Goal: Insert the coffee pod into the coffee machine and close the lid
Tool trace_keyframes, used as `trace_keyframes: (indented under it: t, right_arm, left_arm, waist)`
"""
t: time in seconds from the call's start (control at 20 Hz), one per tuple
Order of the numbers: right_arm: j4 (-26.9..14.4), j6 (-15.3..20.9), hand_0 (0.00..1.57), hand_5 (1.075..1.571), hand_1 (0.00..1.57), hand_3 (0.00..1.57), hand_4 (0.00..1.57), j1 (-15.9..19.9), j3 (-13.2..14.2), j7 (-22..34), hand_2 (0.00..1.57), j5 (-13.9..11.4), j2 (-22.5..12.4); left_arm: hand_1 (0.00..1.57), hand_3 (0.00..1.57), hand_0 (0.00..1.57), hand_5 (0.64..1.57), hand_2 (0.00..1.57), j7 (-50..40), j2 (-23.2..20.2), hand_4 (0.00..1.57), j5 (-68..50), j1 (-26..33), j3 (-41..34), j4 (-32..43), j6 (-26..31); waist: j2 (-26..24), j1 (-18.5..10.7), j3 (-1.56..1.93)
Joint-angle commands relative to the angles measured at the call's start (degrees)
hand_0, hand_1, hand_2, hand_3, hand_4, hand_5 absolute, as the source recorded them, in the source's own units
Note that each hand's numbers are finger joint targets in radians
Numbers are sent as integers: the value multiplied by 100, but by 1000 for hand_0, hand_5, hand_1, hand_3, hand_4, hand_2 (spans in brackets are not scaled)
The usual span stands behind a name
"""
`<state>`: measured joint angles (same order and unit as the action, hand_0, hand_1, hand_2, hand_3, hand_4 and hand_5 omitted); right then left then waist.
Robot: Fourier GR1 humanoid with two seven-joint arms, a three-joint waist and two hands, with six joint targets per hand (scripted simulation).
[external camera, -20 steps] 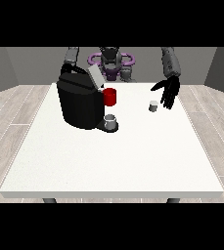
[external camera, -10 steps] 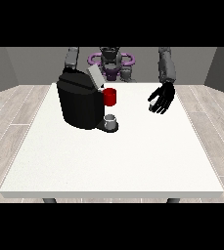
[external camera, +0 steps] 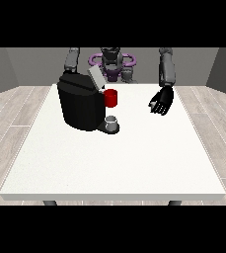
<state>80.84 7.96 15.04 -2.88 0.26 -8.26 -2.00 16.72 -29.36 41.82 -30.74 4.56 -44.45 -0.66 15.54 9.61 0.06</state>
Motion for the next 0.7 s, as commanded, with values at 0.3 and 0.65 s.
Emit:
trace_keyframes:
  t: [0.3, 0.65]
  right_arm:
    - [-502, -129, 0, 1571, 0, 0, 0, -143, 79, -215, 0, 43, 19]
    - [-863, 209, 0, 1571, 0, 0, 0, -169, 411, -385, 0, -144, -177]
  left_arm:
    - [870, 921, 870, 1571, 1021, -71, 126, 413, 607, -465, 140, 708, 413]
    - [1369, 1298, 1369, 1571, 1368, 540, 230, 482, 206, -717, -236, 626, 484]
  waist:
    - [-329, -21, -7]
    - [-335, -241, -5]
